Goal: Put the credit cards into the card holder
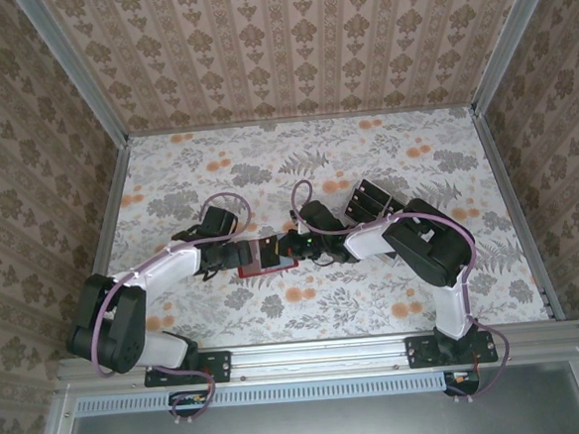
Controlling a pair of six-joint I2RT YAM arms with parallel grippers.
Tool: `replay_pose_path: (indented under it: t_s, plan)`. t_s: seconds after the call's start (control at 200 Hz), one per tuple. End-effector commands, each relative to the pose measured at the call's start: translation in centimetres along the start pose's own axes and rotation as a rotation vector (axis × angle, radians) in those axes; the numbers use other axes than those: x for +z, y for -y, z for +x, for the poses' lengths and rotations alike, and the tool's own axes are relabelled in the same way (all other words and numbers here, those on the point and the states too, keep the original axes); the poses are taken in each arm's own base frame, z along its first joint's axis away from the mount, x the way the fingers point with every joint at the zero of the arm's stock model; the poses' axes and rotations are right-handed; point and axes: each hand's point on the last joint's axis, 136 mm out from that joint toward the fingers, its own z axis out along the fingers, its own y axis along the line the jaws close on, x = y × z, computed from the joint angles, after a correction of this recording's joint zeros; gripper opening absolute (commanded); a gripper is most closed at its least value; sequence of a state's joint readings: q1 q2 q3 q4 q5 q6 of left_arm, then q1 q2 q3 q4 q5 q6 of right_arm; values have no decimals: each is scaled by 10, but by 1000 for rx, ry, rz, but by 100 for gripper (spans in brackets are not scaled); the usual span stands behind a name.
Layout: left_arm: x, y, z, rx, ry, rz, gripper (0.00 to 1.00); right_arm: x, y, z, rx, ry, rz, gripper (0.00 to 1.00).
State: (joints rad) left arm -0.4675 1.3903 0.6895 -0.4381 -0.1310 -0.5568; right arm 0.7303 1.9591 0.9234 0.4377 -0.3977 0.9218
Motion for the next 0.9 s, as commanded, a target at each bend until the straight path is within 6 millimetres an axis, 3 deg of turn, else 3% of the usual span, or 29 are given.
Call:
replay_pose_path:
  t_s: [0.0,0.895]
  plan:
    - [4,-4,6,-12,-19,-13,100,-4,13,15,39,-45,55,0]
    - [16,-5,17,-19,-52,-21,100,8,9,16,61,-88,35,0]
